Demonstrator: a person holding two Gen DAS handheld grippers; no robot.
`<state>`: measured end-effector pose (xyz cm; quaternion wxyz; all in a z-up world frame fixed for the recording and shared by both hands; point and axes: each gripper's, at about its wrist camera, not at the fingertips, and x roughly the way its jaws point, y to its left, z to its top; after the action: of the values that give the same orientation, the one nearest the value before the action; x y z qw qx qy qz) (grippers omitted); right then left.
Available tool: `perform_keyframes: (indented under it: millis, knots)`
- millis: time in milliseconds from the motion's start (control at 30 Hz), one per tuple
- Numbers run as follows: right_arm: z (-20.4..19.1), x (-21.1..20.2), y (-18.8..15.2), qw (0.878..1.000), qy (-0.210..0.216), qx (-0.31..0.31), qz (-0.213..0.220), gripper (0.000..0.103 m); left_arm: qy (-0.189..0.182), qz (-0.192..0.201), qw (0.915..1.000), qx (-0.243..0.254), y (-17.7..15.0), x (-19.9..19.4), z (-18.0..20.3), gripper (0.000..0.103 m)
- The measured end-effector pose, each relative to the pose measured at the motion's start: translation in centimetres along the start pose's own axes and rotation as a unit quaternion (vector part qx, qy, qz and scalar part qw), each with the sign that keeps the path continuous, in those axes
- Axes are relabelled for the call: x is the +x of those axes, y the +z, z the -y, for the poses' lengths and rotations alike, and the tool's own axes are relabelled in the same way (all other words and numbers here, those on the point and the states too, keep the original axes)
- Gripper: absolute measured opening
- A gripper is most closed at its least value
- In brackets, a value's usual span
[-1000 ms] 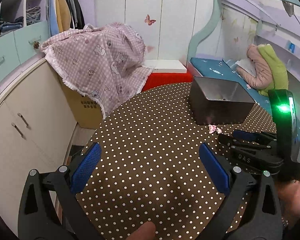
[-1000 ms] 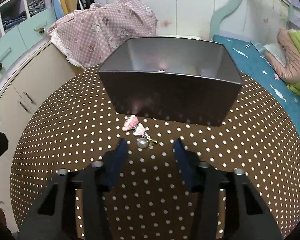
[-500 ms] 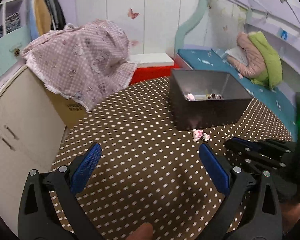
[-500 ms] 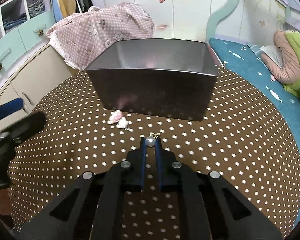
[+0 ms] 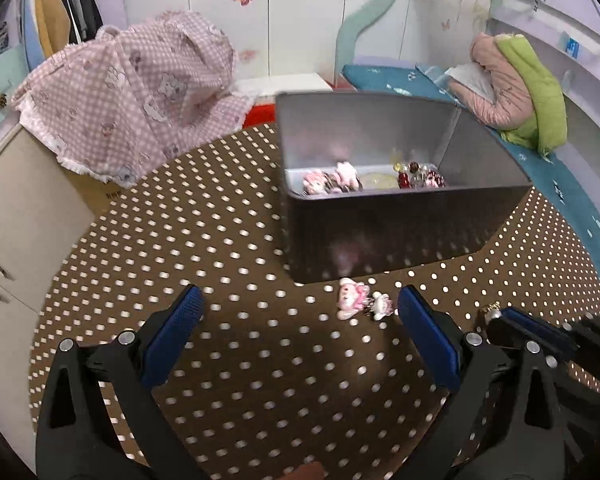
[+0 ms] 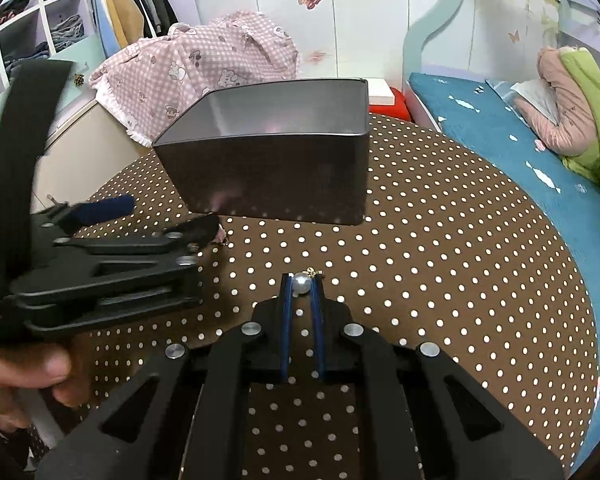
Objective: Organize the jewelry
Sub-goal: 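Grasp the silver bead with the right tool while the left tool grasps the last pink charm, then carry the bead and pink charm into the grey box and open both tools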
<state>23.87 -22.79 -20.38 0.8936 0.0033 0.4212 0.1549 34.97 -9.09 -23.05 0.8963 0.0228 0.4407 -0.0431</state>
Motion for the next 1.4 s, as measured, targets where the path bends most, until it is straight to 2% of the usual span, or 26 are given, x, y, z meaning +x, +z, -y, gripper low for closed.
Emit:
perform_keyframes:
  millis: [67,100,133,167,200,267,333,533,767,900,1167,1400]
  knots:
    - [0.0,0.0,0.0,1.0,0.001,0.002,0.0,0.008,-0.008,-0.014,0.9999,-0.006,-0.1,0.7,0.2,0.094]
    - [0.0,0.0,0.0,1.0,0.002,0.004,0.001,0.008,-0.01,-0.008,0.9999,-0.009,-0.1,0.6,0.2,0.086]
    - [0.1,0.0,0.0,1.0,0.003,0.005,0.001,0.008,-0.011,-0.002,0.9999,-0.01,0.0,0.5,0.2,0.069]
    - [0.1,0.0,0.0,1.0,0.004,0.005,0.002,0.008,-0.013,0.002,0.9999,-0.008,-0.1,0.4,0.2,0.057]
    - [0.1,-0.1,0.0,1.0,0.005,0.006,0.002,0.008,-0.018,0.003,0.9998,-0.005,-0.2,0.3,0.2,0.053]
    - [0.0,-0.3,0.0,1.0,0.006,0.007,0.004,0.008,-0.025,0.005,0.9997,0.0,-0.5,0.0,-0.3,0.035]
    - [0.1,-0.5,0.0,1.0,0.008,0.009,0.006,0.008,-0.038,0.006,0.9992,0.001,-1.2,-0.4,-1.2,0.024]
    - [-0.1,-1.2,-0.1,1.0,0.01,0.008,0.009,0.008,-0.083,0.009,0.9965,0.003,-4.0,-3.1,-3.9,0.023]
    - [-1.2,-1.8,0.0,1.0,0.012,0.0,0.012,0.008,-0.091,0.011,0.9958,0.004,-6.1,-5.5,-5.6,0.023]
    - [-2.0,-2.6,0.5,1.0,0.013,-0.009,0.021,0.008,-0.094,0.032,0.995,0.01,-6.0,-8.0,-5.9,0.023]
    - [-3.5,-6.7,3.5,0.997,0.016,-0.035,0.07,0.008,-0.097,0.114,0.9884,0.026,-2.3,-15.0,-6.1,0.023]
    - [-4.0,-11.7,9.6,0.988,0.009,-0.068,0.139,0.008,-0.094,0.19,0.9764,0.04,4.1,-19.9,-5.8,0.023]
